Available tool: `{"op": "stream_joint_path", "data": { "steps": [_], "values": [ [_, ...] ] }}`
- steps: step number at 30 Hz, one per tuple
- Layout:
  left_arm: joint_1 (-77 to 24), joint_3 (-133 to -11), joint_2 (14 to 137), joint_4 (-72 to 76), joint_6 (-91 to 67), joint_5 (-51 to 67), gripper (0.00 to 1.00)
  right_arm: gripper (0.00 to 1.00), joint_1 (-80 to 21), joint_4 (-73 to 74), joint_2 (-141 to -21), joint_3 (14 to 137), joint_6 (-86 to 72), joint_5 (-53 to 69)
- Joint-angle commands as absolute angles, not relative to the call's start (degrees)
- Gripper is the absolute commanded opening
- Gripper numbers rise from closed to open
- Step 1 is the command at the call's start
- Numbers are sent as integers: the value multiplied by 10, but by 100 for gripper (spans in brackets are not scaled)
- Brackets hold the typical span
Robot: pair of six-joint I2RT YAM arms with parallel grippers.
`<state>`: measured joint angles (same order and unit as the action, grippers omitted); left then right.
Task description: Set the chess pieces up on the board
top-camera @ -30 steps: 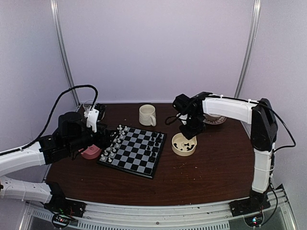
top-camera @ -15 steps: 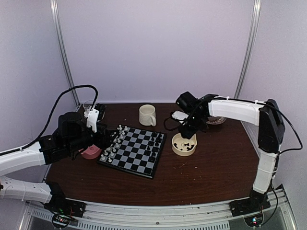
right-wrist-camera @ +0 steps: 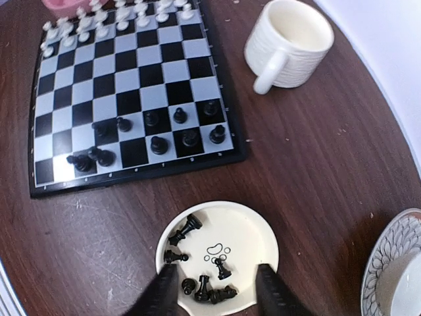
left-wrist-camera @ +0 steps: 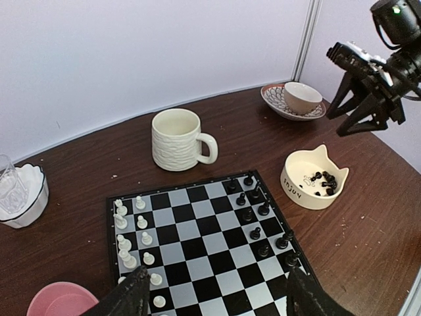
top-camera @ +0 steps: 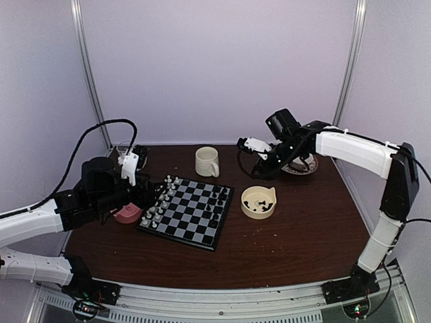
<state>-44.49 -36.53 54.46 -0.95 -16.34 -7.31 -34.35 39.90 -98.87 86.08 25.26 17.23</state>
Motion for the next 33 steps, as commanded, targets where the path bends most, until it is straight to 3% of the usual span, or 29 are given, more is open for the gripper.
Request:
{"op": "stream_joint_path", "data": {
  "steps": [1, 6, 13, 33],
  "values": [
    [-449, -370, 536, 11, -156, -81, 71, 65, -323, 538, -1036, 937, 344, 272],
    [-449, -370, 535, 11, -156, -82, 71, 57, -325, 432, -998, 849, 404, 228],
    [-449, -370, 539, 11, -153, -87, 71, 45, -324, 496, -1048, 859, 497, 200],
    [-449, -372, 542, 11, -153, -83, 71, 37, -321, 632, -1245, 999, 556, 61]
  ]
}}
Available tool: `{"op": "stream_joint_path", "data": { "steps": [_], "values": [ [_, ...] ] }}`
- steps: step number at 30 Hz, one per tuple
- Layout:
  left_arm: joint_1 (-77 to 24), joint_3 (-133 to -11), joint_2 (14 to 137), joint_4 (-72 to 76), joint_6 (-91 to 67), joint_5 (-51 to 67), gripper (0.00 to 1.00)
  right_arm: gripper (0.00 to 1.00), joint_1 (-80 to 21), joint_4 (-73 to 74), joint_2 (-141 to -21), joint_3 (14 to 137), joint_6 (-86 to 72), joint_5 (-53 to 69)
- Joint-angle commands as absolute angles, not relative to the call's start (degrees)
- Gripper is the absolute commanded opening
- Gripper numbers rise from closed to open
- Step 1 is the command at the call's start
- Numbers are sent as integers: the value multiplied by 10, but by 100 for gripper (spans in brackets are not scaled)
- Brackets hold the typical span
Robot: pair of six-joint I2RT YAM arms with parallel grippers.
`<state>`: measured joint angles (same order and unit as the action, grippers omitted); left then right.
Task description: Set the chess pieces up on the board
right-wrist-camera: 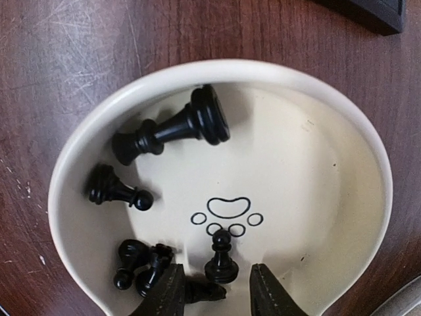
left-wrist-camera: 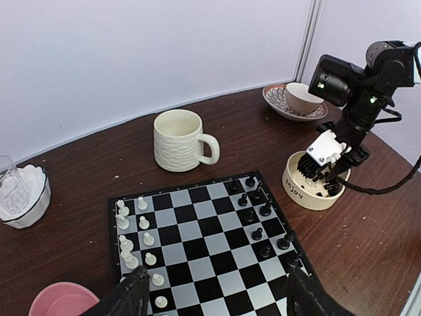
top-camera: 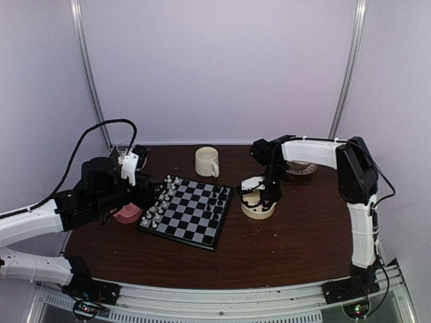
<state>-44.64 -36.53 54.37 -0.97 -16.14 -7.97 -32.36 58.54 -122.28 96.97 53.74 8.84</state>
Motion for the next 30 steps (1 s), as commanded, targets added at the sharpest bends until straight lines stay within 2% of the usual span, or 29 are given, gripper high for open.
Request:
{"op": "stream_joint_path", "data": {
  "steps": [1, 12, 18, 30],
  "values": [
    [-449, -372, 542, 10, -153, -83, 71, 36, -320, 635, -1251, 1004, 556, 60],
    [-449, -372, 541, 10, -152, -84, 71, 14, -319, 623, -1265, 1021, 547, 94],
    [-449, -372, 540, 9, -153, -83, 71, 6, -317, 591, -1223, 1010, 528, 119],
    [-449, -371, 542, 13, -157, -78, 71, 9, -314, 491, -1086, 922, 465, 184]
  ]
}}
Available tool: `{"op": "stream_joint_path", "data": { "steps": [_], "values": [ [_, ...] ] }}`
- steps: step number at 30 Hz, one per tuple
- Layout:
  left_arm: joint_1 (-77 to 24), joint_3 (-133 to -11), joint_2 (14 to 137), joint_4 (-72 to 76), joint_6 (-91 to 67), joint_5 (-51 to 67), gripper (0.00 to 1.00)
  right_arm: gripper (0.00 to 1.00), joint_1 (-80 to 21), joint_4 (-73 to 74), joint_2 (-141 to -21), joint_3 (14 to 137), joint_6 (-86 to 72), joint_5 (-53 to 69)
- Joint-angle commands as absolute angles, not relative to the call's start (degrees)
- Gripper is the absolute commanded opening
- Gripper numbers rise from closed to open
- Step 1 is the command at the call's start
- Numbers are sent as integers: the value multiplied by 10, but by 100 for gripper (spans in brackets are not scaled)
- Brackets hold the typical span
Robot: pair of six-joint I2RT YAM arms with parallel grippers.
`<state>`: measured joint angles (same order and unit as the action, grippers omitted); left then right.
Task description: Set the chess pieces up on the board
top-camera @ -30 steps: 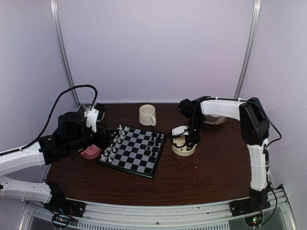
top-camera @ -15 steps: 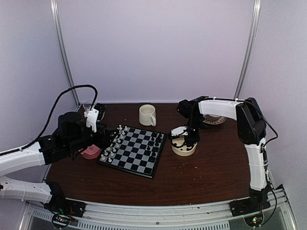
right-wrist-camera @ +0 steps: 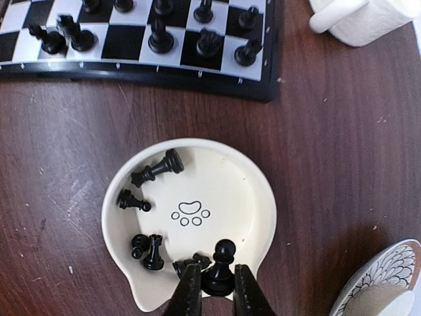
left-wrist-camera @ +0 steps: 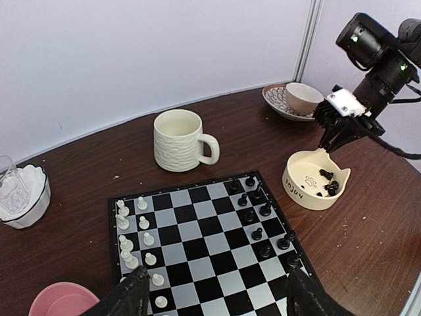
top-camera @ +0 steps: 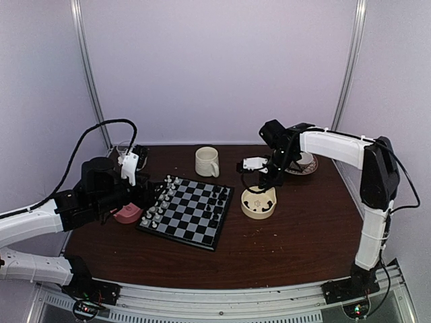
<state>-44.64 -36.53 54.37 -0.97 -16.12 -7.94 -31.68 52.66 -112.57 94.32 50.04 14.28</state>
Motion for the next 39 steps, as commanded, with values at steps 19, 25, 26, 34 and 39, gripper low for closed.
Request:
{"op": "stream_joint_path", "data": {
  "steps": [19, 25, 26, 34, 39],
  "values": [
    [-449, -402, 669, 105, -259, 195, 65, 11, -471, -3, -891, 571, 193, 265],
    [-453, -418, 724, 131, -289, 249, 62, 10, -507, -105, -910, 536, 140, 265],
    [-455, -420, 731, 133, -291, 252, 62, 10, -515, -103, -915, 541, 140, 263],
    [-493, -458, 795, 115, -287, 250, 57, 9, -563, -86, -947, 571, 143, 237],
    [-496, -464, 805, 110, -286, 251, 52, 10, -565, -88, -944, 566, 145, 234]
  ]
}}
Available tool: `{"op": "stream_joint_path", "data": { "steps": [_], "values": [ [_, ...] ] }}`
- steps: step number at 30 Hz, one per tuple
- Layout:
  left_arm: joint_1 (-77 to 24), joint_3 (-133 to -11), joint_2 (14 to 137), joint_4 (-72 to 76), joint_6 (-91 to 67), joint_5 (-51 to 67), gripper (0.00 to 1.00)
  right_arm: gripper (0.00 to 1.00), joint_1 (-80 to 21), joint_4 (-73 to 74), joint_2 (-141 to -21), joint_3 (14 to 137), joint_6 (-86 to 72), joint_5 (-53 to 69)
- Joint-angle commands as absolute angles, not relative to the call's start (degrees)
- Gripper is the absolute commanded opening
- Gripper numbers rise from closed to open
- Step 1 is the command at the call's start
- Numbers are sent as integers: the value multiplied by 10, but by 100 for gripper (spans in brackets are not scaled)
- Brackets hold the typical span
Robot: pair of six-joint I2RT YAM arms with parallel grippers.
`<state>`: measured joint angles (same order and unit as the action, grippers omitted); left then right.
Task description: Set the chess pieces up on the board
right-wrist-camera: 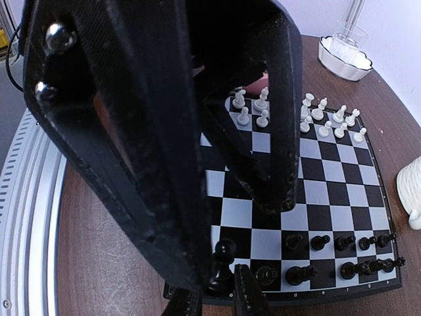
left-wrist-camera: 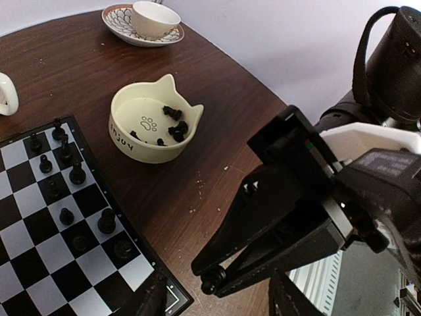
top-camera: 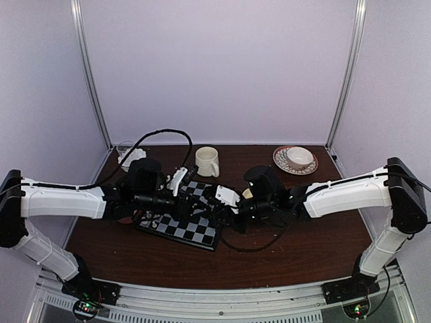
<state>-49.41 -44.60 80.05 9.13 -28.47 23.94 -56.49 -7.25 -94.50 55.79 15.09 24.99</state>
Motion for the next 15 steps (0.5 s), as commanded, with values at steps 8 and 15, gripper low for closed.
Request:
{"op": "stream_joint_path", "data": {
  "steps": [8, 15],
  "values": [
    [-503, -476, 818, 96, -283, 257, 46, 10, -566, -101, -932, 553, 146, 219],
    [-505, -484, 829, 87, -280, 256, 40, 10, -566, -108, -922, 546, 151, 219]
  ]
}}
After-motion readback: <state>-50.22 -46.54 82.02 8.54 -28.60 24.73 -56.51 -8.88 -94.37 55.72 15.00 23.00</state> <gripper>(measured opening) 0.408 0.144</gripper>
